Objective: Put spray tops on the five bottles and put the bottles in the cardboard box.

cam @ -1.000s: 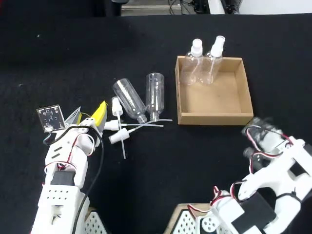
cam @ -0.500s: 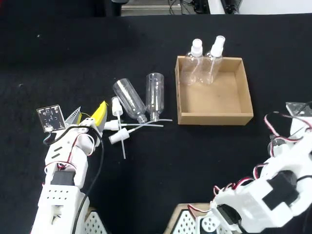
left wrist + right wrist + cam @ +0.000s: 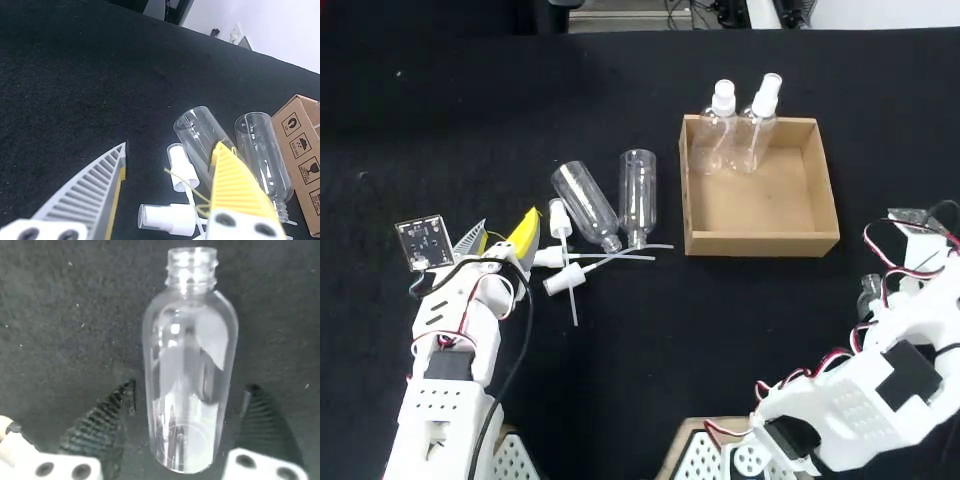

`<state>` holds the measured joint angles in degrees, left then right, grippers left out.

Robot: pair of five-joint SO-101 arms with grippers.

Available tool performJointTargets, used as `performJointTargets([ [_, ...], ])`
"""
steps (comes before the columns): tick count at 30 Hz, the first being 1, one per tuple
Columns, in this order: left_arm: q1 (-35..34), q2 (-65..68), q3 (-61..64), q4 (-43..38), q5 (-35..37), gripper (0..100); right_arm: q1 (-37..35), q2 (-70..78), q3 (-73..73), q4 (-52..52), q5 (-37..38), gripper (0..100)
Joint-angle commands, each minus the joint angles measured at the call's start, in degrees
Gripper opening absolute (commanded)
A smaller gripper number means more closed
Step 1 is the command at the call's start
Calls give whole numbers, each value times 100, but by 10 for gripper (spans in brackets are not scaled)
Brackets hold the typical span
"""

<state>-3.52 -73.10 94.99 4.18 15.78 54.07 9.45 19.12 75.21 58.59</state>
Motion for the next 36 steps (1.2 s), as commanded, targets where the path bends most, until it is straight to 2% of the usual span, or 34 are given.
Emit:
performJointTargets([
  [1, 75, -88, -330, -132, -44, 266, -35, -13, 136, -510, 97, 234],
  [5, 75, -88, -330, -132, -44, 266, -35, -48, 541, -1178, 149, 206],
  [11, 75, -88, -330, -132, -44, 266, 44, -48, 690, -2418, 132, 14],
  [15, 75, -88, -330, -132, -44, 266, 62, -22, 673, -2866, 123, 21],
  [20, 75, -88, -330, -132, -44, 266, 9, -48, 681, -2716, 88, 11],
  [26, 84, -88, -330, -132, -44, 266, 0, -303, 215, -2646, -923, 11],
  [30, 84, -88, -330, -132, -44, 266, -9, -822, 101, -2637, -1108, 11],
  [36, 312, -44, -321, -88, -53, 266, -554, -2853, 136, -1178, -1125, 11],
])
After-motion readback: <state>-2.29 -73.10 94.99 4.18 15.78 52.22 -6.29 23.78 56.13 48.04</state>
